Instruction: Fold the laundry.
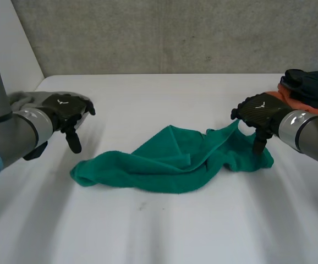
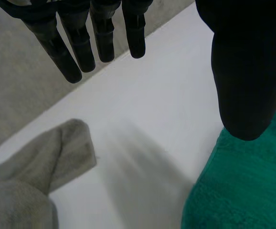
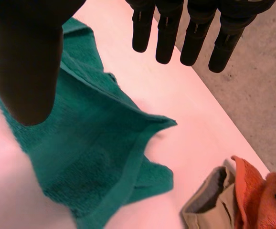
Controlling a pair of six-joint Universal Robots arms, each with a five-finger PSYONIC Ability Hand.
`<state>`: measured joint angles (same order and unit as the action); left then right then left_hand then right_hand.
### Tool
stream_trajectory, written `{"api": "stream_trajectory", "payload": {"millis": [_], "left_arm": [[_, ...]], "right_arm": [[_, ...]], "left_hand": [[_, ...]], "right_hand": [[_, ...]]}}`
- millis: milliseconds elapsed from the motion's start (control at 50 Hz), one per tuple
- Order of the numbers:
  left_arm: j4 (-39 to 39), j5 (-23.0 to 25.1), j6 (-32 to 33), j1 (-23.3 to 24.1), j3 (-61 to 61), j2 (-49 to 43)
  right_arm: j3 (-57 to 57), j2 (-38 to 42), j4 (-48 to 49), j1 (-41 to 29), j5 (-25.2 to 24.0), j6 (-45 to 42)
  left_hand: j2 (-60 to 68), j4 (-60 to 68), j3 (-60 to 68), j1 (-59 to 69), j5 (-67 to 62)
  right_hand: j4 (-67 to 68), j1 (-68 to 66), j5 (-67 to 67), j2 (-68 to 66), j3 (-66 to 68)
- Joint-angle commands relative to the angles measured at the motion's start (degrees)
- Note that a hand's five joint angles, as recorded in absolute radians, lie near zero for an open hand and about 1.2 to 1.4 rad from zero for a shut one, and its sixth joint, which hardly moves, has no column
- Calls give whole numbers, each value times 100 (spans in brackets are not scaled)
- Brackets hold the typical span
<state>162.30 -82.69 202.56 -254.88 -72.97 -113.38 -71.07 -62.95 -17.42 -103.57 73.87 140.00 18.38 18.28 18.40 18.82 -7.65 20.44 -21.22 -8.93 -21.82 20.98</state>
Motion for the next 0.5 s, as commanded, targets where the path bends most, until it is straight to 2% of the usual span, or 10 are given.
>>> {"api": "stream_trajectory", "payload": {"millis": [20, 80, 220, 380, 420, 500], "left_arm": [[-488, 446, -15, -325, 599, -825], [-752, 491, -6, -343, 845, -1212], [-955, 491, 3, -176, 942, -1590], [-858, 447, 20, 97, 942, -1722], [-858, 394, 47, 141, 960, -1757], [-867, 210, 117, 211, 1021, -1792]], "right_arm": [[295, 433, 168, 92, -214, -210], [401, 661, 335, 92, -460, -394], [673, 1126, 353, 39, -882, -702], [972, 1593, 712, -31, -909, -913], [1042, 1724, 888, -31, -909, -957], [1209, 2050, 1249, -57, -935, -1027]], "left_hand": [[613, 622, 610, 568, -685], [1117, 1127, 1115, 1073, -1190], [1001, 1010, 999, 956, -1073], [1201, 1211, 1199, 1157, -1274], [1536, 1545, 1534, 1491, -1609], [3115, 3125, 3113, 3071, -3188]], "right_hand": [[302, -223, -453, -164, 248], [588, -509, -738, -449, 534], [907, -828, -1058, -769, 853], [1227, -1149, -1378, -1089, 1173], [1244, -1165, -1395, -1106, 1190], [1278, -1199, -1429, -1140, 1224]]}}
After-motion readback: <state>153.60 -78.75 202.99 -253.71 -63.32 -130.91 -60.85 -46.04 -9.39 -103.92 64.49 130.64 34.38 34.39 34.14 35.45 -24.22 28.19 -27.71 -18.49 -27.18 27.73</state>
